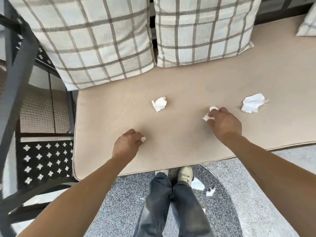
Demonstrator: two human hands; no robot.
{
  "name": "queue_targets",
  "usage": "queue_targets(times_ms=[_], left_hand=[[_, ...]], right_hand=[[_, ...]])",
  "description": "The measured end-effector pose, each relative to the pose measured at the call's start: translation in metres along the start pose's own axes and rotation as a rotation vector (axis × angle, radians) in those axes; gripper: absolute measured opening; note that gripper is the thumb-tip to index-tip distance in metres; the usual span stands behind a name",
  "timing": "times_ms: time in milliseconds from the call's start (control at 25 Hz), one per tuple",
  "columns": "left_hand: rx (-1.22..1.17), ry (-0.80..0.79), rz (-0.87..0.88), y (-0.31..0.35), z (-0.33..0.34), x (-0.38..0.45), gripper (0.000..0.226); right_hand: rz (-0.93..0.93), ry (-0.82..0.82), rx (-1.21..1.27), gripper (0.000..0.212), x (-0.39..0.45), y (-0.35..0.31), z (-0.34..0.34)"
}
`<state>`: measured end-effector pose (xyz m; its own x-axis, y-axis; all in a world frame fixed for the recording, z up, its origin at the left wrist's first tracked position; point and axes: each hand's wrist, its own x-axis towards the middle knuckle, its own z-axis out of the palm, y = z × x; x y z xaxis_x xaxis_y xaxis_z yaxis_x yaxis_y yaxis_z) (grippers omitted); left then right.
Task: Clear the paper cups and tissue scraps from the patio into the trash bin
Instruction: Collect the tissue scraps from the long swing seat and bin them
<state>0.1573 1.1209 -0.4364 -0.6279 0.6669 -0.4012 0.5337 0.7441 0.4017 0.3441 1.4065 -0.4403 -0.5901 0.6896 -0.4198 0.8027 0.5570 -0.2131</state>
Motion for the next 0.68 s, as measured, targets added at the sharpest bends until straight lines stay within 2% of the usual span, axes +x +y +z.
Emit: queue_targets(times_ms=[160,280,360,520,680], left_hand=[[-0.042,0.029,-0.022,0.034,-0.018,0.036,0.015],[-0.083,0.035,0.072,0.060,-0.033,0.071,0.012],[-0.051,-0.024,0.106,0.076,-0.038,0.093,0.010],[0.028,-0.185,0.059,0.090,-0.028,0.126,0.009],[-0.007,-0.212,0.062,0.080,0.000,0.135,0.009]], right_hand=[[0.033,-0.005,0.193,0.007,0.006,0.002,-0.012],[0.080,-0.018,0.414,0.013,0.004,0.014,-0.030],[0.125,-0.016,0.520,0.018,0.006,0.029,-0.043],[0.149,0.015,0.595,0.014,0.023,0.067,-0.059],[0.270,-0.026,0.560,0.016,0.039,0.098,-0.055]])
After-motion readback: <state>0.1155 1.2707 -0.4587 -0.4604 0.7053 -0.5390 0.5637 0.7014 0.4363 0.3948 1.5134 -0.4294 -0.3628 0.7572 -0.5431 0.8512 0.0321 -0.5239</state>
